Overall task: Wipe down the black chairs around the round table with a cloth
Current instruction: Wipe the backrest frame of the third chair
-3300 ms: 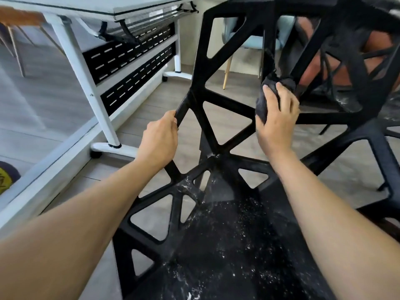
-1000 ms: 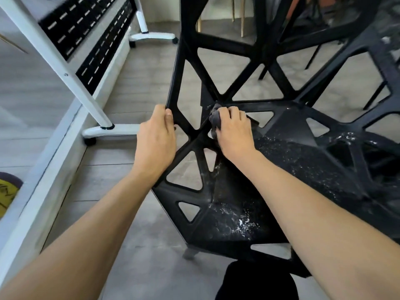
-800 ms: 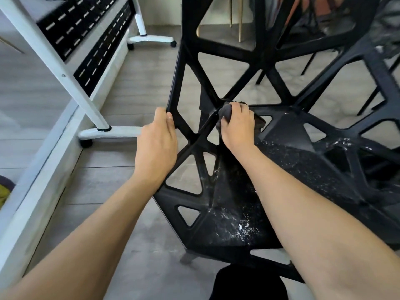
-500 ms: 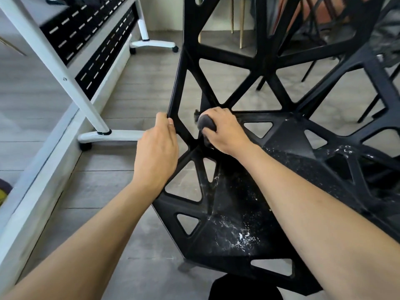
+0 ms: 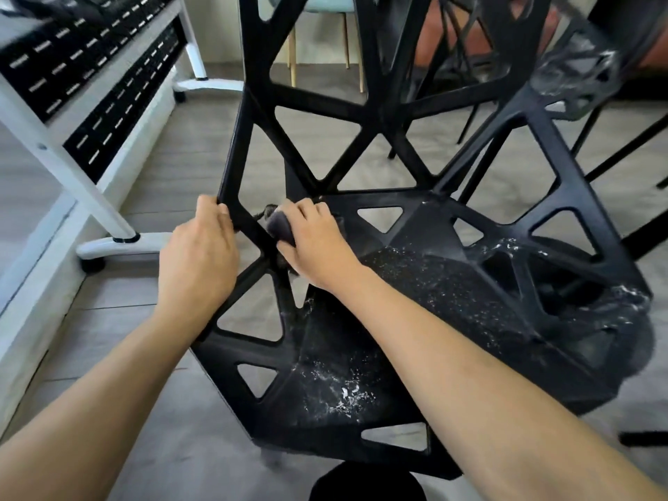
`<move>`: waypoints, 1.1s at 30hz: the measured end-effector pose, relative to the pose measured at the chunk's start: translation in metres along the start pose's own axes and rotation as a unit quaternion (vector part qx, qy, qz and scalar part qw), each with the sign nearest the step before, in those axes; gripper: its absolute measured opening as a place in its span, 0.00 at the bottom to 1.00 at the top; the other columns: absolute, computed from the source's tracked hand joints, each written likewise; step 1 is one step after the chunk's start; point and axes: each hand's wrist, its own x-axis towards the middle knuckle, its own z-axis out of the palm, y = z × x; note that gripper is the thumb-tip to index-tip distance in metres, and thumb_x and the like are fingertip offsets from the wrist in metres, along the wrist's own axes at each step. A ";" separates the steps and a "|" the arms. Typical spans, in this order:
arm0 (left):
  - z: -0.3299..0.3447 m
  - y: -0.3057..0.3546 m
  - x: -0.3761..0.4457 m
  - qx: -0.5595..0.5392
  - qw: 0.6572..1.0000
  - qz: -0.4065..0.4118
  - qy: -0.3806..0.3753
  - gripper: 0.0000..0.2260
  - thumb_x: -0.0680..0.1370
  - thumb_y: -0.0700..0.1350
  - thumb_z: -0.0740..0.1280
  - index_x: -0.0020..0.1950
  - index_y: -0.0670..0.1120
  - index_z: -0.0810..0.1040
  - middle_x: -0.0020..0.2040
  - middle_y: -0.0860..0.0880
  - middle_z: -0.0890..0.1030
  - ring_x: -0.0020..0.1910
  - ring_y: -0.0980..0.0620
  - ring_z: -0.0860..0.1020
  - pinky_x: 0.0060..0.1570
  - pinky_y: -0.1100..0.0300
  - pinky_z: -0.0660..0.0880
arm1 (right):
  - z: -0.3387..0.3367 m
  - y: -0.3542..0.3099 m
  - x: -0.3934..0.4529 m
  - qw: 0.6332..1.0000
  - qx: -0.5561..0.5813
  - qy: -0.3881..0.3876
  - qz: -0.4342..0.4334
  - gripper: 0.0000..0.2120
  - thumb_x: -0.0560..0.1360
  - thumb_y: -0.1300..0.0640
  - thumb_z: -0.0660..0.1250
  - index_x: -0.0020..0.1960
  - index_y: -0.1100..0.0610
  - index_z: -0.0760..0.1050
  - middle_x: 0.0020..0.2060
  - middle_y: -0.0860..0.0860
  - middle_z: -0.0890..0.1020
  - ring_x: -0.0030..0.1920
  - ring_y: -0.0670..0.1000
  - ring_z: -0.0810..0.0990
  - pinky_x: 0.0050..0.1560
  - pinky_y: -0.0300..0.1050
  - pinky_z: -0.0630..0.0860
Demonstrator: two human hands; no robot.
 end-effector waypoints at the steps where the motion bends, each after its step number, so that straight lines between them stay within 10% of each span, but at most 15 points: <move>1: 0.001 0.000 0.000 0.009 1.000 0.003 0.004 0.13 0.86 0.50 0.49 0.49 0.43 0.64 0.31 0.46 0.70 0.29 0.44 0.65 0.34 0.49 0.61 | -0.002 0.008 0.002 0.998 -0.056 0.004 -0.009 0.21 0.75 0.52 0.70 0.65 0.58 0.72 0.58 0.58 0.75 0.56 0.62 0.73 0.56 0.57 0.73; 9: 0.005 -0.003 0.000 0.070 0.997 0.022 0.032 0.13 0.86 0.49 0.50 0.49 0.43 0.66 0.34 0.45 0.73 0.35 0.39 0.71 0.33 0.48 0.65 | -0.047 0.112 -0.001 0.951 -0.266 -0.035 0.157 0.22 0.78 0.51 0.67 0.68 0.59 0.68 0.65 0.59 0.73 0.65 0.63 0.70 0.63 0.59 0.69; 12: 0.001 0.003 -0.002 0.149 0.985 0.047 0.080 0.08 0.83 0.39 0.58 0.62 0.40 0.70 0.54 0.38 0.76 0.50 0.33 0.73 0.46 0.40 0.70 | -0.064 0.122 -0.001 0.947 -0.263 -0.046 0.178 0.22 0.78 0.51 0.67 0.68 0.60 0.69 0.65 0.59 0.73 0.64 0.64 0.70 0.62 0.59 0.69; 15: 0.011 0.037 -0.003 0.206 0.965 0.138 0.088 0.29 0.70 0.29 0.63 0.72 0.40 0.68 0.68 0.37 0.68 0.63 0.33 0.68 0.62 0.42 0.63 | -0.072 0.134 -0.005 0.970 -0.181 -0.004 0.161 0.22 0.76 0.52 0.70 0.66 0.57 0.70 0.63 0.56 0.75 0.62 0.62 0.73 0.60 0.57 0.72; 18: 0.064 0.077 0.011 0.214 0.949 0.230 -0.002 0.24 0.73 0.38 0.67 0.70 0.40 0.71 0.68 0.39 0.71 0.62 0.37 0.71 0.62 0.46 0.66 | -0.069 0.142 -0.023 0.987 -0.057 0.019 0.149 0.30 0.72 0.49 0.74 0.71 0.53 0.70 0.69 0.52 0.71 0.69 0.57 0.69 0.68 0.54 0.69; 26: 0.159 0.071 0.035 0.249 0.951 0.128 -0.128 0.27 0.84 0.57 0.49 0.82 0.48 0.55 0.82 0.42 0.49 0.73 0.34 0.63 0.68 0.42 0.63 | -0.079 0.156 -0.018 0.987 -0.088 -0.077 0.112 0.29 0.76 0.54 0.68 0.75 0.50 0.62 0.67 0.51 0.69 0.68 0.57 0.65 0.69 0.52 0.66; 33: 0.163 0.066 0.034 0.247 0.950 0.169 -0.085 0.26 0.82 0.53 0.52 0.77 0.43 0.66 0.74 0.38 0.64 0.55 0.37 0.72 0.51 0.44 0.69 | -0.151 0.127 0.046 0.961 0.013 0.276 0.015 0.27 0.69 0.59 0.73 0.66 0.55 0.72 0.61 0.50 0.75 0.63 0.52 0.71 0.64 0.45 0.70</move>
